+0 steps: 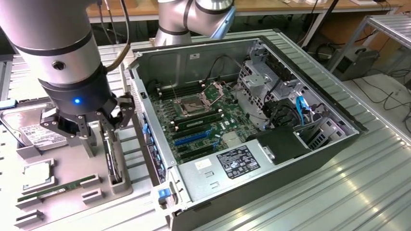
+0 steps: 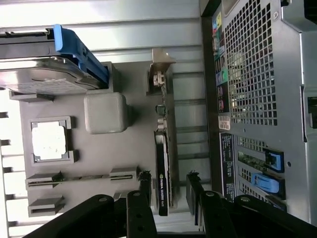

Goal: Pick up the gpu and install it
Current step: 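Pick up the gpu and move the gpu toward the slot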

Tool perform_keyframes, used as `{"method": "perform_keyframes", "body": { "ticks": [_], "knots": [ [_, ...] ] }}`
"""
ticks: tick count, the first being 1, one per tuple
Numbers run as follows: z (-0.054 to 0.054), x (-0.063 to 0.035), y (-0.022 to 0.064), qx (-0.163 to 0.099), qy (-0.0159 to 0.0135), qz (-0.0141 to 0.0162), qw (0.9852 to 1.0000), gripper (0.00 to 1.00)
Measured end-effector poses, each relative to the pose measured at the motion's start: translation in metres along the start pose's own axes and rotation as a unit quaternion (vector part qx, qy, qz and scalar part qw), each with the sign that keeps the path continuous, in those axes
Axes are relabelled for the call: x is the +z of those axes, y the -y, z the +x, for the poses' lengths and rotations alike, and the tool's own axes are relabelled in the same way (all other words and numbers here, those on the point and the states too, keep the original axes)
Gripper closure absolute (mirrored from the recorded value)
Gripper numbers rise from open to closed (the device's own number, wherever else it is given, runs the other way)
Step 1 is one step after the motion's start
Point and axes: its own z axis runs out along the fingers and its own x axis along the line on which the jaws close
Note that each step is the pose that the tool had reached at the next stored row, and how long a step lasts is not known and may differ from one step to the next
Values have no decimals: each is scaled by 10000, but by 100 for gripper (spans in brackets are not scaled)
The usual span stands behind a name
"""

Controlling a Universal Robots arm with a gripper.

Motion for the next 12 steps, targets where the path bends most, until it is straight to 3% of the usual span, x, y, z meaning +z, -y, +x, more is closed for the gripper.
{"method": "perform_keyframes", "body": {
  "ticks": [12],
  "knots": [
    [16, 286, -65, -3, -1, -2, 10000, 58]
  ]
}}
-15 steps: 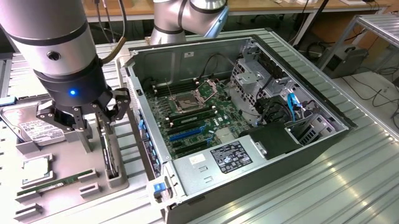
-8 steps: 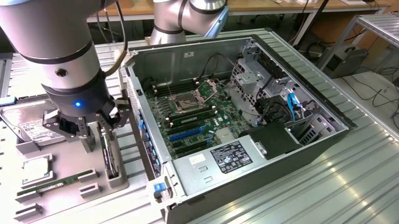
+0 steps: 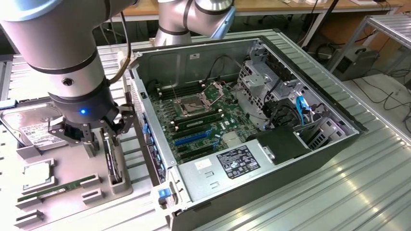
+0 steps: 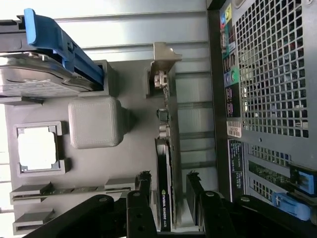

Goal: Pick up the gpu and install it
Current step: 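Pick up the gpu and move the gpu toward the slot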

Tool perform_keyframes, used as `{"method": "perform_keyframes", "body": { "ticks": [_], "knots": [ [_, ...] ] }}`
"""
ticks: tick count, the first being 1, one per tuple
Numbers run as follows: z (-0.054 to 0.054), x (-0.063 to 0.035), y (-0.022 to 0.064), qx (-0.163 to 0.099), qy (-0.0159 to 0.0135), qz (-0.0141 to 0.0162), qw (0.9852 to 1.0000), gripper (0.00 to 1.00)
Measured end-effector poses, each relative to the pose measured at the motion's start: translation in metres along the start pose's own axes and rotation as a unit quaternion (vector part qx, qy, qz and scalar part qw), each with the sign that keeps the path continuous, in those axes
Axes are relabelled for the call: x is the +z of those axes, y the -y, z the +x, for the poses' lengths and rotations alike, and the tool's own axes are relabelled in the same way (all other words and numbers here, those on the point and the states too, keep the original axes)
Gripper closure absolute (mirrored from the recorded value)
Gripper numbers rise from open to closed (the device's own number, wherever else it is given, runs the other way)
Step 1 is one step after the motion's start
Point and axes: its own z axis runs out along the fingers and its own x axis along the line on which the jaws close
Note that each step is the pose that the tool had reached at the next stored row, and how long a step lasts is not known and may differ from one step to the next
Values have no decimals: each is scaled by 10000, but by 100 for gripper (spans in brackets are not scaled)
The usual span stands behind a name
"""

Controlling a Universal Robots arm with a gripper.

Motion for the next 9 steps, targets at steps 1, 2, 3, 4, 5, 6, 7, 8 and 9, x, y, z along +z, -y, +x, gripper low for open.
{"method": "perform_keyframes", "body": {
  "ticks": [1, 2, 3, 4, 5, 6, 7, 8, 9],
  "knots": [
    [2, 19, -12, 0, 0, -2, 10000, 58],
    [3, 37, -22, 0, 0, -3, 10000, 58],
    [5, 58, -31, 0, 1, -5, 10000, 58],
    [6, 75, -37, 0, 1, -5, 10000, 58],
    [8, 106, -47, 0, 0, -4, 10000, 58],
    [11, 142, -54, 1, 0, -5, 10000, 58],
    [15, 163, -55, 4, 0, -5, 10000, 58],
    [19, 178, -54, 7, 0, -5, 10000, 58],
    [23, 192, -54, 12, 1, -5, 10000, 58]
  ]
}}
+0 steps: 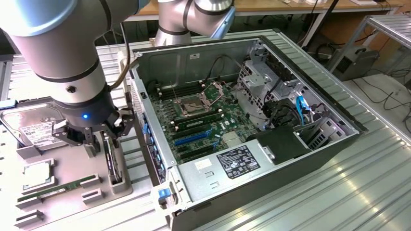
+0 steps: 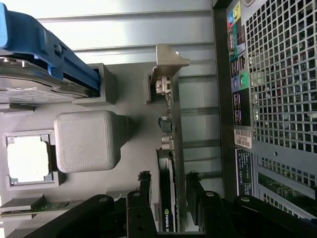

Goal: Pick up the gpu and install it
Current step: 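Pick up the gpu and move the gpu toward the slot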

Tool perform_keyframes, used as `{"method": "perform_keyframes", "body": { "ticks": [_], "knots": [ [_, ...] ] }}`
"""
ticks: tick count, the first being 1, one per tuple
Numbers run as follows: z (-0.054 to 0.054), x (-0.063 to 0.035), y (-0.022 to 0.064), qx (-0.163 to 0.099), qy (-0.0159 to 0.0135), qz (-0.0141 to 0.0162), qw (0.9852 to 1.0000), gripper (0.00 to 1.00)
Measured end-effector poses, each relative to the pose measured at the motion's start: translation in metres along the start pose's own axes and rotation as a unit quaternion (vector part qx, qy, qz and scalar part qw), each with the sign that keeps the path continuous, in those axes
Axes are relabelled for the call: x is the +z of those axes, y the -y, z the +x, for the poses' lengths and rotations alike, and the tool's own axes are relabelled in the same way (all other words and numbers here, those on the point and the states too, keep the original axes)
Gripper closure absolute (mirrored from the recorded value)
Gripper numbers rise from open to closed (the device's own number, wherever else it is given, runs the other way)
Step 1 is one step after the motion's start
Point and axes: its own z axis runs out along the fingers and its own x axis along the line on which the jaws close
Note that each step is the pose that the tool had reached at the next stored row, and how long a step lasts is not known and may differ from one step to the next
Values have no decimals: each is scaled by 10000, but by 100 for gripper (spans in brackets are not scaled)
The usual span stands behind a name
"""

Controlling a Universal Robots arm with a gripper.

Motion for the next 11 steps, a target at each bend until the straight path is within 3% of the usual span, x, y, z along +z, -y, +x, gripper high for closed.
{"method": "perform_keyframes", "body": {
  "ticks": [3, 7, 11],
  "knots": [
    [8, 39, 2, 39, 1, -10, 10000, 58],
    [10, 67, 4, 109, 2, -74, 9999, 58],
    [17, 90, 9, 110, 11, -75, 9999, 58]
  ]
}}
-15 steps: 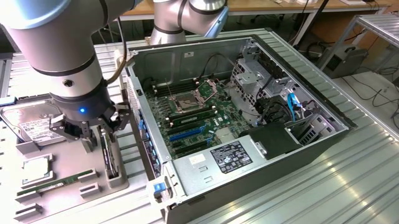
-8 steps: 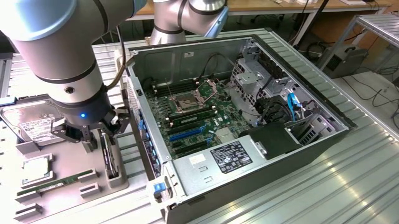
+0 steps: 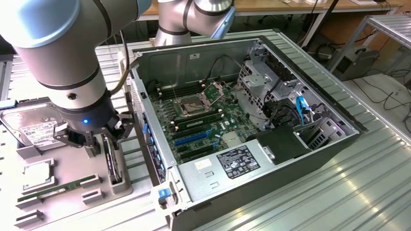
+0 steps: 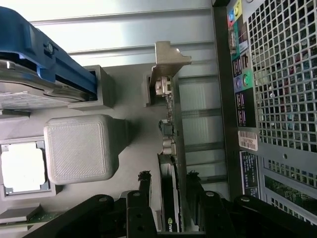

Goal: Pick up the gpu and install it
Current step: 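Pick up the gpu and move the gpu toward the slot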

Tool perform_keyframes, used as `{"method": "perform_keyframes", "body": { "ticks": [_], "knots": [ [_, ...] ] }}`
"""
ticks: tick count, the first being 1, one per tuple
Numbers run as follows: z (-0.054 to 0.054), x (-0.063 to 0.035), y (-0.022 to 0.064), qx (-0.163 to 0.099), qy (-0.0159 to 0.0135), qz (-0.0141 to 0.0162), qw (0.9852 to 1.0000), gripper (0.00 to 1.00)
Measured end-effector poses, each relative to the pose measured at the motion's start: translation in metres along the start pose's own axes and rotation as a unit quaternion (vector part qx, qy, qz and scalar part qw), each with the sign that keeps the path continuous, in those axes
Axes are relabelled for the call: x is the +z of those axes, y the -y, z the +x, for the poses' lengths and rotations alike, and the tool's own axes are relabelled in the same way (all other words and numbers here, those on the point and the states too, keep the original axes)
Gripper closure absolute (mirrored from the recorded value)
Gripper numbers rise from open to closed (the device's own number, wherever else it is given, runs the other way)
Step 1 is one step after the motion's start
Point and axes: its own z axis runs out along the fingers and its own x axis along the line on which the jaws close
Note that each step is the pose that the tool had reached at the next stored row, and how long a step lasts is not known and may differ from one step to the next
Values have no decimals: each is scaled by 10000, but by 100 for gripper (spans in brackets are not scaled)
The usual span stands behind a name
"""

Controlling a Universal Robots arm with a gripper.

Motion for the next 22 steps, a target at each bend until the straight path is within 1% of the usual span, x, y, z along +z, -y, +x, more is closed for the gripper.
{"method": "perform_keyframes", "body": {
  "ticks": [7, 8, 10, 11, 17, 18, 20, 22],
  "knots": [
    [3, 21, 2, 0, 5, 1, 10000, 58],
    [3, 23, 2, 0, 5, 0, 10000, 66],
    [3, 23, 3, 0, 5, 1, 10000, 66],
    [3, 23, 3, 0, 5, 1, 10000, 73],
    [3, 24, 2, -5, 5, 0, 10000, 73],
    [3, 24, 2, -25, 3, -1, 10000, 73],
    [-4, 24, 2, -137, -13, -5, 9999, 73],
    [-7, 24, 1, -199, -22, -7, 9998, 73]
  ]
}}
